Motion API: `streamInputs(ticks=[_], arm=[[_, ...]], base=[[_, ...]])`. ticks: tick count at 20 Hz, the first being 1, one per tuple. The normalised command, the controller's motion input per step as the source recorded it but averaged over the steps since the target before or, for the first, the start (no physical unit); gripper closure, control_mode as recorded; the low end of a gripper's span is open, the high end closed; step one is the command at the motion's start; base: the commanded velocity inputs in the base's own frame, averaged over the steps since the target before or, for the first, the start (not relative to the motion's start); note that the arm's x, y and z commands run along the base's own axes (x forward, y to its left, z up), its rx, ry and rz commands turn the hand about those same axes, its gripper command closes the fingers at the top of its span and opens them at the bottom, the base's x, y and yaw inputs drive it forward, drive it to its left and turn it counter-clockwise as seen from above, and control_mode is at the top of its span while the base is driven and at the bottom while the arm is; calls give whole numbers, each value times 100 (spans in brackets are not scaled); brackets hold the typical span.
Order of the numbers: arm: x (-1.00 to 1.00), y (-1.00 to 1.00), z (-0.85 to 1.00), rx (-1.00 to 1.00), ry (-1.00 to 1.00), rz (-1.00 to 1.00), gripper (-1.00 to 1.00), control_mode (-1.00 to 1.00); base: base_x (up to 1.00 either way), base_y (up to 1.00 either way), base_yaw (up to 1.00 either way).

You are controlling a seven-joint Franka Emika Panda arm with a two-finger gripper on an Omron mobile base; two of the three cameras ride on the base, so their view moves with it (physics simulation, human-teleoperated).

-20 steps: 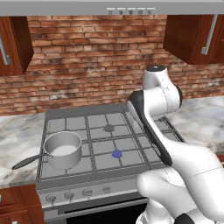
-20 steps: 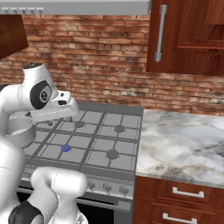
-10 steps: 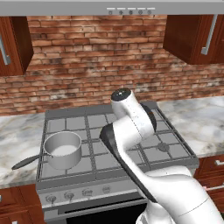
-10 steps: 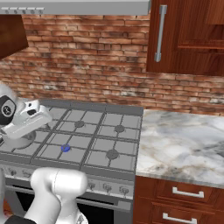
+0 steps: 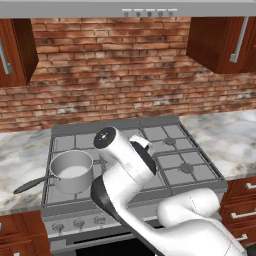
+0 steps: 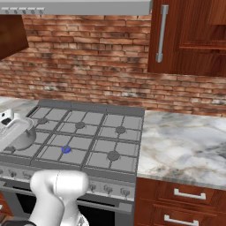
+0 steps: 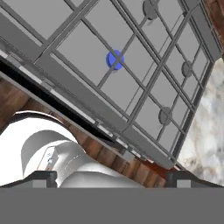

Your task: Turn off the front center burner of the stove.

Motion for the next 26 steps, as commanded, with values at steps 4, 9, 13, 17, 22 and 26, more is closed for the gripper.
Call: streamInputs(ticks=[4, 9, 13, 17, 22, 26], arm=[[-38, 39, -24, -7, 0, 10, -100, -100], [-38, 30, -29, -3, 0, 8, -100, -100], [-33, 17, -29, -1, 0, 6, -100, -100], [-20, 17, -25, -1, 0, 4, -100, -100], [-17, 11, -25, 0, 0, 3, -100, -100], [-10, 10, -25, 0, 0, 1, -100, -100]], base=[[0, 0, 0], [0, 0, 0], [0, 0, 0], [0, 0, 0], [0, 0, 0], [0, 0, 0]])
